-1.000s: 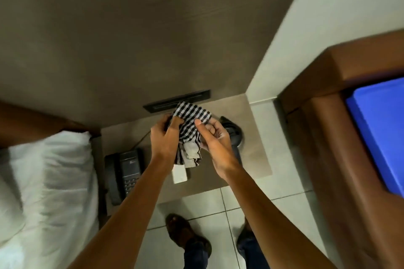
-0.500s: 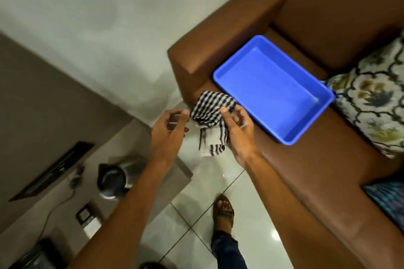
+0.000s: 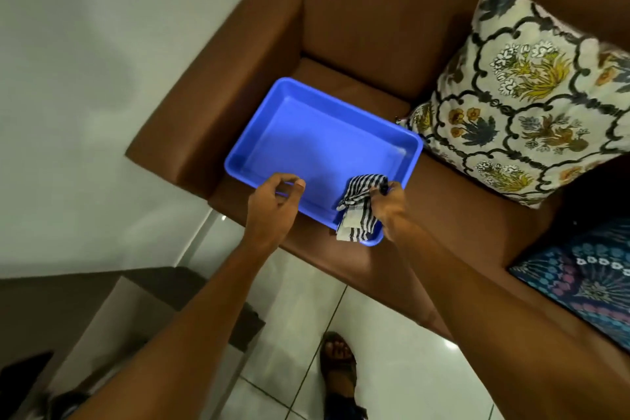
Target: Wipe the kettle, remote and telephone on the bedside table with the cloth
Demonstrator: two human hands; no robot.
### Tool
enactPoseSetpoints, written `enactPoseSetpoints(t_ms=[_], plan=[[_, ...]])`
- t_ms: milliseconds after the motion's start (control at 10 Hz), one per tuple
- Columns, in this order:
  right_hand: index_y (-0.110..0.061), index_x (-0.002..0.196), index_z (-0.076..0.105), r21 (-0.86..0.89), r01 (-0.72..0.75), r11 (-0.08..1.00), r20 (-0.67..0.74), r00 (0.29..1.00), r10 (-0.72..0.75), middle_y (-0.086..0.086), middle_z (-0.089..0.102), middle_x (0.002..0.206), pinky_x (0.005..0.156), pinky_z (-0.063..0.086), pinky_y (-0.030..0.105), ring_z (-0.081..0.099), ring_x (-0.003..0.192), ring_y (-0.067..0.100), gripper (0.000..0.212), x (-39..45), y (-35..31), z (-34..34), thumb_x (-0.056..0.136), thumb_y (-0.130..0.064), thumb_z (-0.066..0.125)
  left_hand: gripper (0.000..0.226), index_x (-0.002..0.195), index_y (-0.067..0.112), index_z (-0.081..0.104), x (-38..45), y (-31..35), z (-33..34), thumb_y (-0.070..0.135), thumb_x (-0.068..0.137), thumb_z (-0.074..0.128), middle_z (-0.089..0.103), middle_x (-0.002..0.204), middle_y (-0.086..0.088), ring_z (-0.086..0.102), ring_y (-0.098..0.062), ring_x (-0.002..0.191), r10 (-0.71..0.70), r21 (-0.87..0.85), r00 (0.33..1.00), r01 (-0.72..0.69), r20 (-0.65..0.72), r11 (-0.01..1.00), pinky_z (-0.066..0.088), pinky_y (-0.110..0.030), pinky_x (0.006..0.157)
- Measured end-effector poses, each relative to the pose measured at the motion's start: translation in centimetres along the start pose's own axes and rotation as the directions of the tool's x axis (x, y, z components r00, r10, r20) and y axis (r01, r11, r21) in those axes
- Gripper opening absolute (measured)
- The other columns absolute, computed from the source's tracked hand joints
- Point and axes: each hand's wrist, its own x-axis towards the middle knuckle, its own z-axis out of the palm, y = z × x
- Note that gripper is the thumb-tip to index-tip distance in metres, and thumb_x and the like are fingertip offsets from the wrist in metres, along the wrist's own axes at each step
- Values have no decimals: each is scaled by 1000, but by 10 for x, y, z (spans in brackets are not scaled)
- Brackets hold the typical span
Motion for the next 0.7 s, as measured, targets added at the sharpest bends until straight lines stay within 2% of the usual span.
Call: enactPoseSetpoints(t_ms=[100, 200, 300, 400, 500, 600, 700], plan=[[-5, 136, 51, -161, 31, 987, -6, 999, -33, 26, 66, 130, 102, 53, 46, 64, 121, 44, 36, 7, -7, 2, 103, -18, 57, 22, 109, 13, 73, 16, 0, 13, 32, 97, 70, 76, 98, -6, 67, -8, 82, 57, 64, 998, -59, 28, 996, 50, -6, 69], [0, 140, 45, -313, 20, 950, -10, 1000, -25, 28, 57, 140, 106, 47, 46, 59, 128, 46, 52, 9, -14, 7, 93, -5, 67, 20, 108, 11, 72, 27, -1, 18, 28, 98, 69, 75, 102, -5, 65, -3, 86, 83, 95, 995, -88, 50, 992, 47, -1, 71], [0, 150, 34, -468, 63, 882, 18, 998, -62, 25, 44, 152, 108, 46, 49, 56, 133, 47, 80, 6, -13, 15, 84, 4, 79, 23, 110, 11, 71, 32, -2, 16, 30, 99, 68, 73, 106, -4, 67, -12, 93, 105, 129, 991, -115, 79, 985, 47, -2, 75], [0, 164, 11, -599, 145, 788, 51, 988, -143, 26, 31, 161, 113, 45, 51, 48, 140, 48, 101, 0, -9, 23, 87, 5, 76, 24, 112, 11, 71, 33, -2, 8, 31, 98, 69, 73, 108, -4, 67, -15, 98, 129, 140, 989, -138, 73, 981, 50, -8, 79], [6, 164, 8, -744, 253, 619, 106, 959, -264, 28, 30, 161, 122, 36, 49, 39, 146, 46, 112, -9, -7, 23, 84, -13, 85, 26, 115, 11, 70, 30, -1, -9, 29, 97, 70, 72, 112, -5, 66, -15, 101, 133, 165, 989, -141, 60, 976, 53, -24, 87], [6, 161, 20, -752, 331, 570, 143, 926, -349, 29, 28, 162, 127, 26, 47, 33, 149, 47, 101, -12, -1, 16, 85, -18, 82, 31, 120, 11, 69, 27, 2, -41, 29, 96, 71, 71, 116, -2, 66, -22, 112, 134, 213, 990, -142, 53, 967, 53, -35, 94], [2, 160, 30, -724, 317, 613, 160, 941, -297, 27, 25, 167, 126, 28, 48, 30, 154, 45, 88, -27, -6, 1, 90, -20, 79, 40, 131, 12, 65, 19, 11, -83, 33, 97, 68, 65, 132, -9, 60, -29, 125, 114, 338, 993, -119, 33, 934, 51, -44, 104]])
